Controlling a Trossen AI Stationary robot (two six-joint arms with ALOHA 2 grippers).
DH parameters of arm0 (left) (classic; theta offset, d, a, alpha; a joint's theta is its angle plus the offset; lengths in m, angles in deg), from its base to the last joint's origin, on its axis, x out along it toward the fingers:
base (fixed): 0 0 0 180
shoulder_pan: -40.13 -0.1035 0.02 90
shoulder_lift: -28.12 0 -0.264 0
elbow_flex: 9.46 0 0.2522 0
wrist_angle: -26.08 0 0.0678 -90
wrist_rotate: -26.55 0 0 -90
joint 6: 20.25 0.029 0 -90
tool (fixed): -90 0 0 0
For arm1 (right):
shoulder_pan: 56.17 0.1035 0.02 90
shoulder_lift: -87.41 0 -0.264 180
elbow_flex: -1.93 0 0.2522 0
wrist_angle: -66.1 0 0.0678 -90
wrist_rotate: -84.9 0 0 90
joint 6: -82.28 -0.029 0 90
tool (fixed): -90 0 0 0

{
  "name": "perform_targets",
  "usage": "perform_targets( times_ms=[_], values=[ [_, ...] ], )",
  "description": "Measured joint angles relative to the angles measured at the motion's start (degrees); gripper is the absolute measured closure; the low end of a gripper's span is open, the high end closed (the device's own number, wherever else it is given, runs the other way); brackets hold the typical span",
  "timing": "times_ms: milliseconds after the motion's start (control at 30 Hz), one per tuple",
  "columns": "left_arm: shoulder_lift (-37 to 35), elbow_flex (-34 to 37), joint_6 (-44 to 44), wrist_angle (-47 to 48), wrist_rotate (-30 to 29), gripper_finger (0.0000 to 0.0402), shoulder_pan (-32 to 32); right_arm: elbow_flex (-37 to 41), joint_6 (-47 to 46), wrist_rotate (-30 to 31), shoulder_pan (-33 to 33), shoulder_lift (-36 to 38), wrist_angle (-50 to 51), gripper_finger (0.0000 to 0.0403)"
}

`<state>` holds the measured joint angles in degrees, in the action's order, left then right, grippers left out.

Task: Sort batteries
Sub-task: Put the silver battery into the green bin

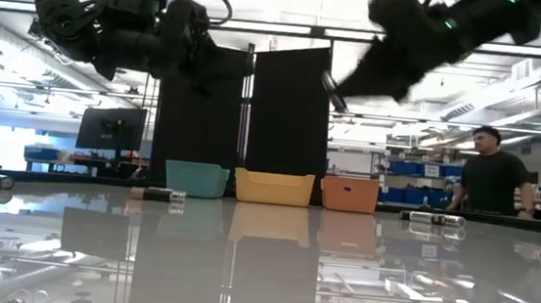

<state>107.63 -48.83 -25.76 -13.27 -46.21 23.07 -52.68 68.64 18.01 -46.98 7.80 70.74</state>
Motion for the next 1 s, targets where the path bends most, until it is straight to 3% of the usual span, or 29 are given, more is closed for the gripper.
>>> perform_targets(
  times_ms=[233,667,1000],
  values=[
    [0.0,-1.8,-2.3,-3.5,-1.1,0.0367,3.7,-0.1,13.5,-0.4,-2.0,0.0,-12.9,0.0348],
    [3.3,-8.8,2.4,-1.3,-4.9,0.025,9.9,-0.1,18.3,-0.6,-2.3,0.0,-15.9,0.0348],
    [11.9,-15.0,2.3,-3.7,-5.2,0.0227,10.4,-0.1,19.9,-0.7,-2.0,0.0,-17.2,0.0348]
  ],
)
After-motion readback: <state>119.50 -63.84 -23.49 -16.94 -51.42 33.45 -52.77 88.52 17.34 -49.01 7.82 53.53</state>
